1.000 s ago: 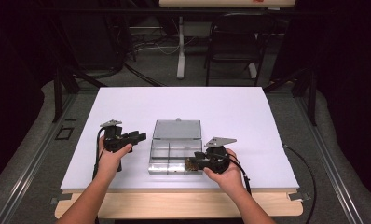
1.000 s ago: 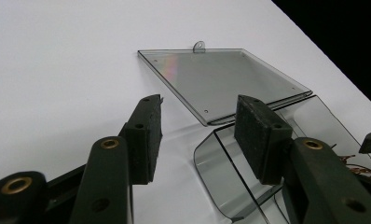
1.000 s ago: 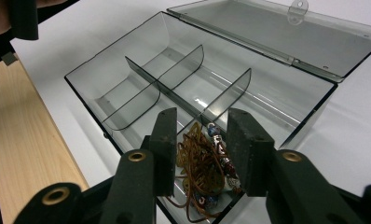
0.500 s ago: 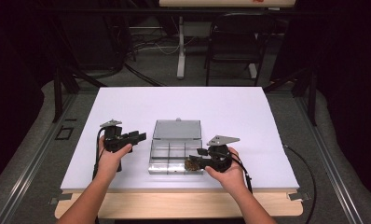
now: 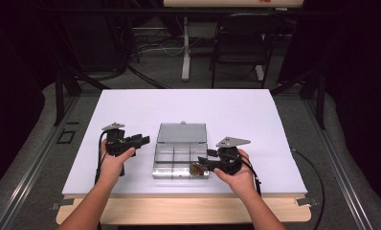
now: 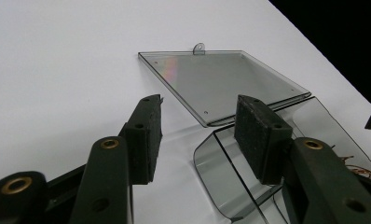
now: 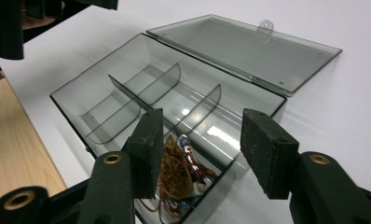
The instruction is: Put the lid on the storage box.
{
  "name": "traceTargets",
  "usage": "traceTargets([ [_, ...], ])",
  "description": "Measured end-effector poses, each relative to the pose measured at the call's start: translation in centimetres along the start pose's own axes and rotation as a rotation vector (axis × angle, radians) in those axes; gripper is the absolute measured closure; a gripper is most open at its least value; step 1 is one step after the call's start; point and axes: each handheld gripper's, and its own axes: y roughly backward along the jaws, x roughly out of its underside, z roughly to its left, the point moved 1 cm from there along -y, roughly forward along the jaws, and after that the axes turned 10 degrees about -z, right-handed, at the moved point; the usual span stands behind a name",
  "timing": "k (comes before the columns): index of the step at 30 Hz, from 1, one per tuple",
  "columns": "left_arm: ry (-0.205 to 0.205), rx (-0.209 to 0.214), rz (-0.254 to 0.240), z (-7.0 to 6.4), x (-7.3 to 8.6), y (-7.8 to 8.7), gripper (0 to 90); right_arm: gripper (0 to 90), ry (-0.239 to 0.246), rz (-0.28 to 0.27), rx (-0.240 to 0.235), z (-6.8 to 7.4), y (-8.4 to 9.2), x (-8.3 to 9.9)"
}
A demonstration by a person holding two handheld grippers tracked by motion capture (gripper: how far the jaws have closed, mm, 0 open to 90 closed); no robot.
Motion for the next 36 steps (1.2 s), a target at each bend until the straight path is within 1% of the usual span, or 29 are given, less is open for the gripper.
traceTargets([
  [1,0.002,-0.001,-0.002,0.0,0.0,0.0,51.2,49.4,0.0,0.005,0.013,-0.1,0.1,0.0],
  [2,0.002,-0.001,-0.002,0.0,0.0,0.0,51.2,48.7,0.001,-0.006,0.025,-0.3,0.1,0.1],
  [4,0.0,-0.001,-0.003,0.0,0.0,0.0,51.2,47.6,-0.003,-0.002,0.035,-0.6,0.2,0.1],
  [5,-0.001,-0.001,-0.001,0.0,0.0,0.0,51.2,46.9,-0.009,-0.018,0.041,-0.8,0.2,0.1],
  [6,-0.002,-0.001,-0.001,0.0,0.0,0.0,51.2,46.4,-0.012,-0.02,0.048,-0.9,0.3,0.1],
  [11,-0.008,-0.001,0.001,0.0,0.0,0.0,51.9,45.1,-0.017,-0.004,0.069,-1.7,0.6,0.2],
  [13,-0.01,-0.002,0.0,0.0,0.0,0.0,52.3,45.1,-0.014,-0.01,0.081,-1.9,0.6,0.2],
  [14,-0.009,-0.003,0.0,0.0,0.0,0.0,52.3,45.4,-0.011,-0.005,0.083,-2.0,0.7,0.2],
  [17,-0.005,-0.006,0.0,0.0,0.0,0.0,52.3,45.5,-0.015,-0.018,0.099,-2.2,0.8,0.2],
  [19,-0.003,-0.004,0.0,0.0,0.0,0.1,52.3,46.4,-0.026,-0.036,0.105,-2.3,1.0,0.1],
  [20,-0.003,-0.005,0.001,0.0,-0.1,0.2,52.3,46.4,-0.024,-0.033,0.101,-2.4,1.1,0.1],
  [22,-0.003,-0.007,0.001,0.0,-0.1,0.2,52.4,46.4,-0.032,-0.046,0.101,-2.5,1.1,0.0],
  [26,-0.007,-0.008,0.002,-0.1,-0.1,0.1,54.1,46.3,-0.075,-0.054,0.097,-2.7,1.0,-0.2],
  [28,-0.02,-0.006,0.004,-0.2,-0.2,0.1,54.7,46.3,-0.077,-0.057,0.105,-2.8,0.9,-0.5],
  [33,-0.02,-0.018,0.009,-0.3,-0.2,0.0,54.9,46.3,-0.06,-0.051,0.119,-2.9,0.7,-1.5],
  [35,-0.023,-0.018,0.007,-0.2,-0.3,-0.1,54.9,46.3,-0.053,-0.039,0.124,-3.0,0.7,-1.8],
  [36,-0.017,-0.016,0.005,-0.2,-0.4,-0.1,54.9,46.3,-0.06,-0.045,0.127,-3.0,0.6,-1.9],
])
